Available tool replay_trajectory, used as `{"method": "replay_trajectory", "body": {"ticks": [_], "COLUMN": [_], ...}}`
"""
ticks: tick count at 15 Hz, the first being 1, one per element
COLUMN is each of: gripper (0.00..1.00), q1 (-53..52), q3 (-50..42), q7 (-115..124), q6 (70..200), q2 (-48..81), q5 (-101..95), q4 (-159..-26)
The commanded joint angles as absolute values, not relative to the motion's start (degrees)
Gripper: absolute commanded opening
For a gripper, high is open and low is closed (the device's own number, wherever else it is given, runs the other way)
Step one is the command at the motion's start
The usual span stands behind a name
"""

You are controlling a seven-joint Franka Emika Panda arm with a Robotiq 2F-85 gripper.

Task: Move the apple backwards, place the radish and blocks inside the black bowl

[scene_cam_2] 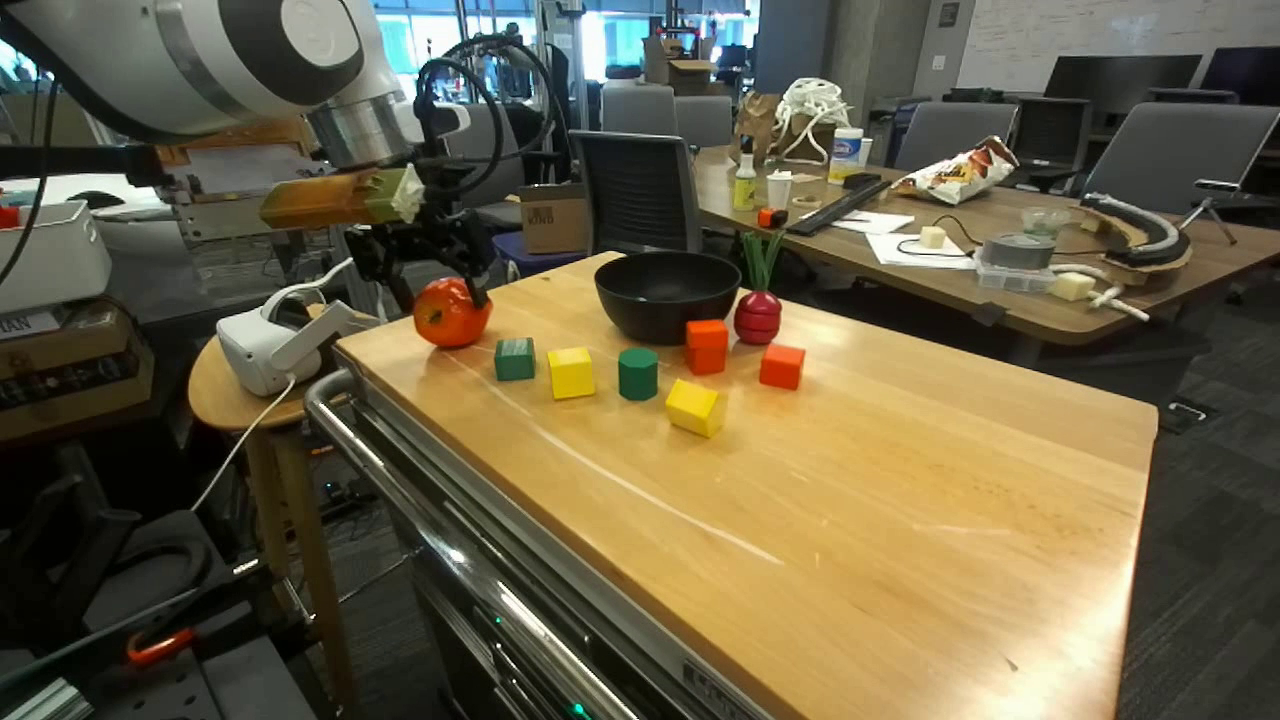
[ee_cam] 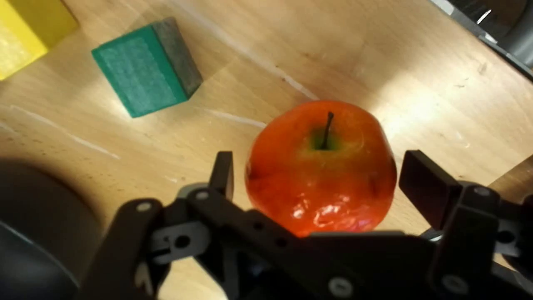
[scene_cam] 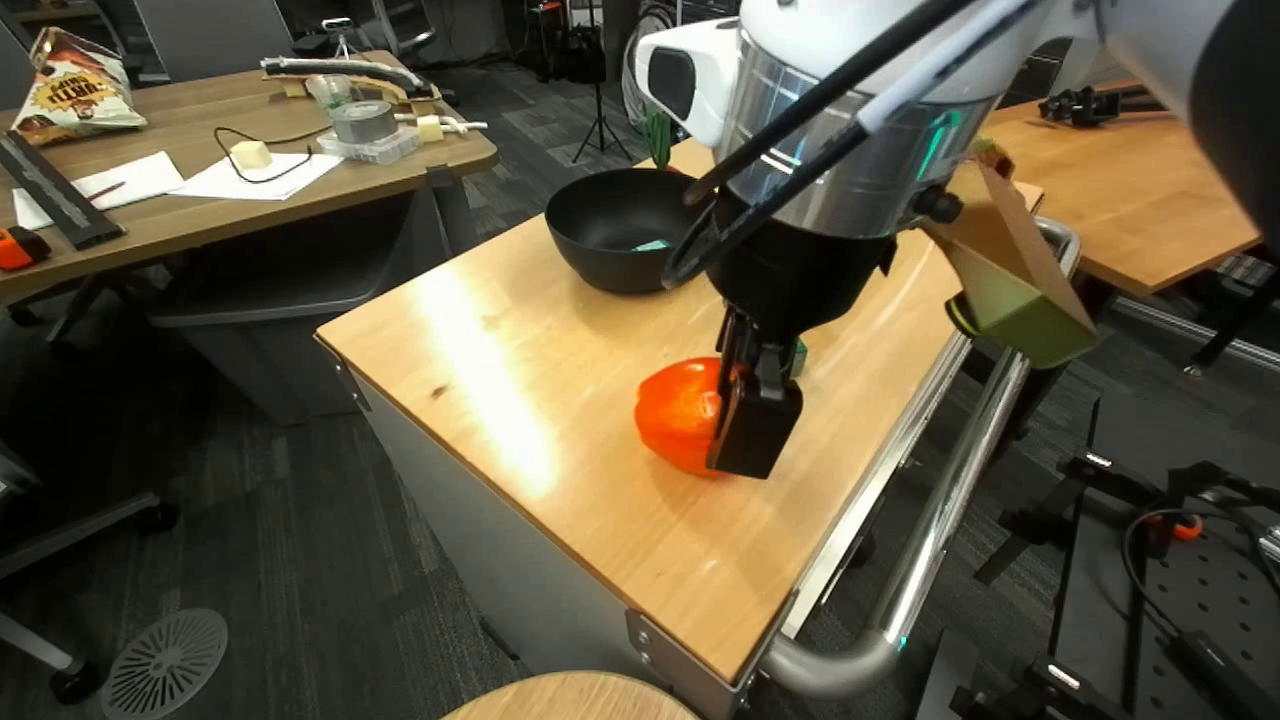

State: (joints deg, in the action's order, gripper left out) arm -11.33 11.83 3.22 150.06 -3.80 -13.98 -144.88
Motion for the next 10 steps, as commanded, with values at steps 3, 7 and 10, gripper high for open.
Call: {"method": "replay_trajectory", "body": {"ticks": [3, 7, 10], "gripper": [0.66, 0.59, 0.59], "q1": [-10.8, -10.5, -9.4], "q3": [11.5, 10.7, 9.2], "q7": [10.3, 10.5, 7.9], "q6": [152.5, 153.2, 154.6], "q2": [-0.2, -0.5, -3.1], "q5": [-13.0, -9.9, -10.3], "q4": [-143.3, -142.4, -142.0]}}
